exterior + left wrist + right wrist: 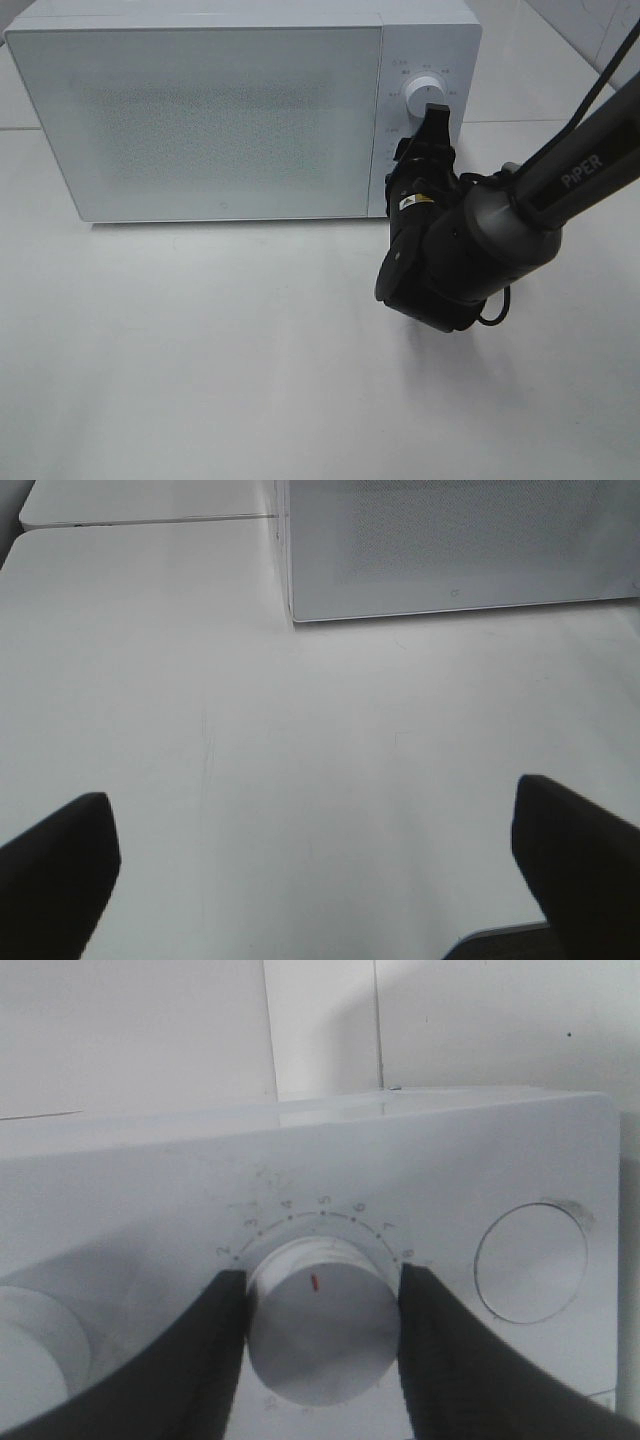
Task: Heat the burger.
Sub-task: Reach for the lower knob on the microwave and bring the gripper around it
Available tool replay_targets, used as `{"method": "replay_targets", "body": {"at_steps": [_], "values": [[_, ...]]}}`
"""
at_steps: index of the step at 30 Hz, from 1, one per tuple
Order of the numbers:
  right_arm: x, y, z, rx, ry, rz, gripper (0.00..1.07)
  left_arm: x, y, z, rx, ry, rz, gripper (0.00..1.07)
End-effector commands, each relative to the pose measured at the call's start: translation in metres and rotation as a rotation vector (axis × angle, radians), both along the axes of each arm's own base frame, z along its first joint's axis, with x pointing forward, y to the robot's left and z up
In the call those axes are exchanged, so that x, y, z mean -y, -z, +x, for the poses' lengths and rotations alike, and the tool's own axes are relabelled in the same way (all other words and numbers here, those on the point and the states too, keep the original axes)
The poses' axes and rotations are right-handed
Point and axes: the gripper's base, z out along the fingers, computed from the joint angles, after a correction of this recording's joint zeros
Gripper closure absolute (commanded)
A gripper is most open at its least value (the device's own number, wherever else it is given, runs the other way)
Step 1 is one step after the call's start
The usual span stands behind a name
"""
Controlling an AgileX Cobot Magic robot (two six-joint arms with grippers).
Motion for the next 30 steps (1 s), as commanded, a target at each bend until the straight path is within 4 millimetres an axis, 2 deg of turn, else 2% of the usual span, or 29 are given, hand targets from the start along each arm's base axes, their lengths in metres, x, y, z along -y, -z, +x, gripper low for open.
{"method": "replay_targets", "body": {"at_steps": [1, 6, 11, 12, 13, 14, 16, 18, 26, 28, 30], "values": [[-0.021, -0.030, 0.007, 0.227, -0.172, -0.044, 1.07, 0.000, 0.000, -0.002, 0.026, -0.001, -0.007, 0.06], [-0.020, -0.030, 0.007, 0.221, -0.162, -0.061, 1.06, 0.000, 0.000, -0.002, 0.026, -0.001, -0.007, 0.06], [-0.017, -0.029, 0.008, 0.211, -0.137, -0.066, 0.98, 0.000, 0.000, -0.002, 0.026, -0.001, -0.007, 0.06], [-0.015, -0.028, 0.007, 0.203, -0.114, -0.067, 0.92, 0.000, 0.000, -0.002, 0.026, -0.001, -0.007, 0.06], [-0.015, -0.028, 0.007, 0.203, -0.114, -0.067, 0.92, 0.000, 0.000, -0.002, 0.026, -0.001, -0.007, 0.06], [-0.015, -0.027, 0.007, 0.186, -0.113, -0.093, 0.83, 0.000, 0.000, -0.002, 0.026, -0.001, -0.007, 0.06], [-0.015, -0.026, 0.007, 0.176, -0.117, -0.095, 0.80, 0.000, 0.000, -0.002, 0.026, -0.001, -0.007, 0.06], [-0.015, -0.020, 0.007, 0.110, -0.126, -0.130, 0.69, 0.000, 0.000, -0.002, 0.026, -0.001, -0.007, 0.06], [-0.010, -0.023, 0.001, 0.080, -0.132, -0.200, 0.59, 0.000, 0.000, -0.002, 0.026, -0.001, -0.007, 0.06], [-0.007, -0.026, -0.004, 0.033, -0.165, -0.267, 0.51, 0.000, 0.000, -0.002, 0.026, -0.001, -0.007, 0.06], [-0.006, -0.025, -0.006, 0.021, -0.174, -0.290, 0.49, 0.000, 0.000, -0.002, 0.026, -0.001, -0.007, 0.06]]}}
